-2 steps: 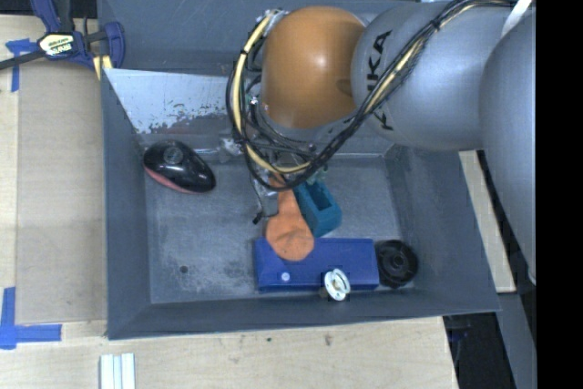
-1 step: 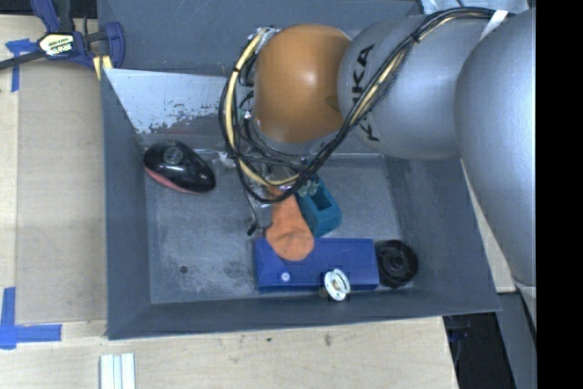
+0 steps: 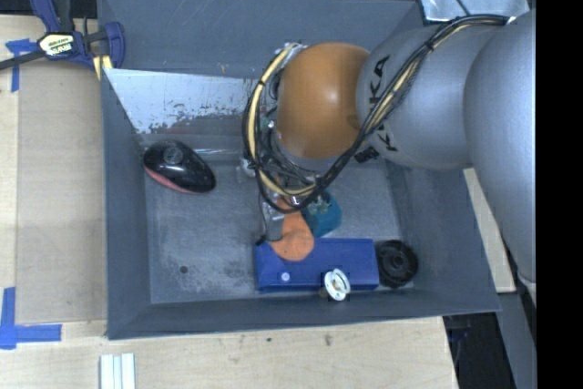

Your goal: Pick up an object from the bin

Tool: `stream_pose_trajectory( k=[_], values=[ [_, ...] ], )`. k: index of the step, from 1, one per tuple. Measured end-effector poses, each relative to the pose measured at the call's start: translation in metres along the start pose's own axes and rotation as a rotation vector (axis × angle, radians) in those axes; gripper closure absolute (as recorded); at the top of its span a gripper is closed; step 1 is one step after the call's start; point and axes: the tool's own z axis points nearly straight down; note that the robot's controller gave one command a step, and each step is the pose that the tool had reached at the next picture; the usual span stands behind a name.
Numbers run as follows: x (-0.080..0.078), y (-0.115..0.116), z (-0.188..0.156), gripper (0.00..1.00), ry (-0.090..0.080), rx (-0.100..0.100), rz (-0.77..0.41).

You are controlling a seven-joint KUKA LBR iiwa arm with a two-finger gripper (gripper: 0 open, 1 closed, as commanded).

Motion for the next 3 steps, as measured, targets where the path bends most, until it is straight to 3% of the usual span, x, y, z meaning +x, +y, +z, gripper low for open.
stream_pose_trajectory(
  k=[1,2,3],
  values=[
    [0.036,-0.058,0.029,1.0,-0.009,0.002,-0.258],
    [0.036,-0.058,0.029,1.0,-0.009,0.002,-0.257],
    [0.037,-0.015,0.016,1.0,-0.006,0.005,-0.249]
  ],
)
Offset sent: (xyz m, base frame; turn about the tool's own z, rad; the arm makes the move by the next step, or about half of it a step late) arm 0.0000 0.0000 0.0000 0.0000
